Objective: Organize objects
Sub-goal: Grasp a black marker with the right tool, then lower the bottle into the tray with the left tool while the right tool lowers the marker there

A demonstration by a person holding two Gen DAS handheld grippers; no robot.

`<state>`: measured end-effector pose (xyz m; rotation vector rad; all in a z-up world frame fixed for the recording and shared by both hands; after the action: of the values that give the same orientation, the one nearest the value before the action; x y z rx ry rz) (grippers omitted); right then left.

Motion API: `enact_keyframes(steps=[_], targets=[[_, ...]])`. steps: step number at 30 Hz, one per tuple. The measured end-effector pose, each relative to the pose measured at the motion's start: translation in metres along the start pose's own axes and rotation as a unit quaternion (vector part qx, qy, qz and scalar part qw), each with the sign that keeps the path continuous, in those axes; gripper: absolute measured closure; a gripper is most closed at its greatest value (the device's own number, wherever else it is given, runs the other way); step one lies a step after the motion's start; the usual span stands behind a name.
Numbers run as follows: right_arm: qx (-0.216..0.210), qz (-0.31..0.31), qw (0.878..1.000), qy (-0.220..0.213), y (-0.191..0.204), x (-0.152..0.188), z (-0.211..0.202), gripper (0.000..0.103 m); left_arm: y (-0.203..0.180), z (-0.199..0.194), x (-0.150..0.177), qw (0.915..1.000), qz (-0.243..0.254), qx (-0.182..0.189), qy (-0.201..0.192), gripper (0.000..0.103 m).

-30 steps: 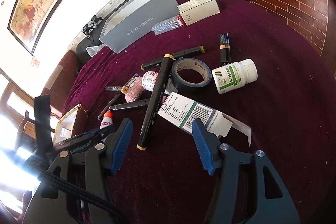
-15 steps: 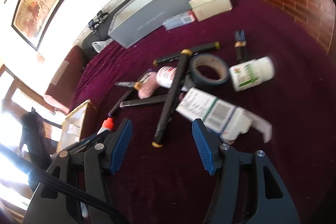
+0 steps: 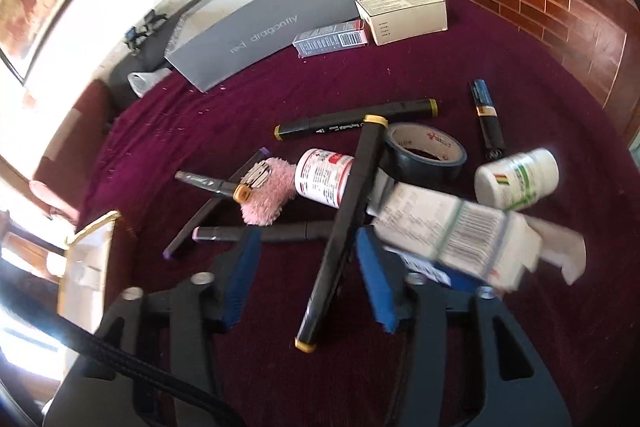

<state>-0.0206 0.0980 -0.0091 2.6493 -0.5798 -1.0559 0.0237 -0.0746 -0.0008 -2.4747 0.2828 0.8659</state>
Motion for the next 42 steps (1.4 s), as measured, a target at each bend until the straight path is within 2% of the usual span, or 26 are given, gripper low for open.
enact_keyframes(steps=[2, 7, 12, 15, 18, 21, 27, 34, 42], targets=[[0.008, 0.001, 1.000, 0.002, 0.000, 0.000, 0.005, 0.085, 0.006, -0.005, 0.000, 1.0000, -0.006, 0.002, -0.005, 0.080], [0.012, 0.007, 1.000, -0.001, -0.007, 0.002, 0.006, 0.091, 0.020, -0.014, 0.001, 0.9997, -0.019, 0.000, -0.015, 0.080], [-0.022, 0.058, 0.998, 0.012, -0.013, -0.003, 0.011, 0.089, 0.029, -0.022, 0.005, 0.9991, -0.037, 0.002, -0.020, 0.080], [-0.031, 0.091, 0.995, 0.018, -0.016, -0.005, 0.017, 0.083, 0.026, -0.029, 0.008, 0.9989, -0.036, 0.001, -0.028, 0.080], [-0.031, 0.105, 0.994, 0.015, -0.015, -0.008, 0.024, 0.082, 0.026, -0.034, 0.011, 0.9987, -0.037, -0.003, -0.035, 0.080], [-0.024, 0.087, 0.996, 0.011, -0.007, -0.008, 0.024, 0.083, 0.032, -0.042, 0.013, 0.9982, -0.044, -0.007, -0.040, 0.080], [-0.054, 0.052, 0.997, -0.005, 0.009, -0.003, 0.002, 0.091, 0.057, -0.057, 0.010, 0.9957, -0.069, -0.022, -0.057, 0.080], [-0.121, 0.027, 0.992, -0.003, 0.037, 0.009, -0.028, 0.090, 0.093, -0.075, 0.006, 0.9913, -0.091, -0.051, -0.080, 0.080], [-0.205, -0.049, 0.977, 0.034, 0.117, 0.031, -0.052, 0.090, 0.142, -0.096, -0.011, 0.9842, -0.084, -0.126, -0.092, 0.080]])
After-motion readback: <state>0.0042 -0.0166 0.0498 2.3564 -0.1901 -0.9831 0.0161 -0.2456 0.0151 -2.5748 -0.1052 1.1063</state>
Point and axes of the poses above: each gripper's, at about its wrist camera, not at the fingertips, and z roughly the way its jaws point, y to its left, x to its underside, the point moved 7 cm from there along z, roughly the way its jaws point, and after that the axes turned 6 degrees about -y, right-handed, at the moved point
